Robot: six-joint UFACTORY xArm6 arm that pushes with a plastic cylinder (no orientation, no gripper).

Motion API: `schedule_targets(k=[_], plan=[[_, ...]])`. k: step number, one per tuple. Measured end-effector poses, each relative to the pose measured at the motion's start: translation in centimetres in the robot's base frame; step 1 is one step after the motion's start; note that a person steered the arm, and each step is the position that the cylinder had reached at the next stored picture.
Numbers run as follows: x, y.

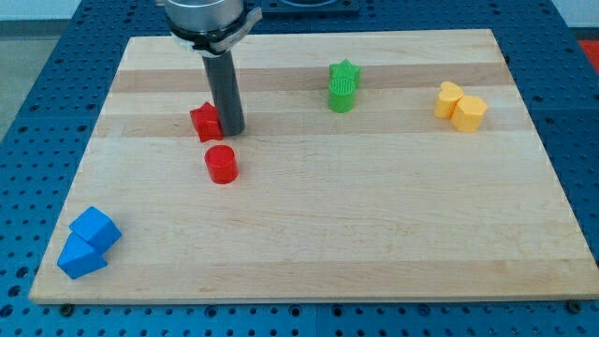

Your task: Point your arm towards center

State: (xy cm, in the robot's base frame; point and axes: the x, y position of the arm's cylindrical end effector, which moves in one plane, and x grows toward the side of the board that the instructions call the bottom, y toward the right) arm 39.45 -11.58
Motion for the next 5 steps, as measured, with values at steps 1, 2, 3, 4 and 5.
schedule_targets(k=[1, 2, 3, 4, 5], plan=[[-0.4, -3.2], [-1.2, -6.2], [-1.5, -8.5], [-1.5, -9.2], [-1.6, -5.2]])
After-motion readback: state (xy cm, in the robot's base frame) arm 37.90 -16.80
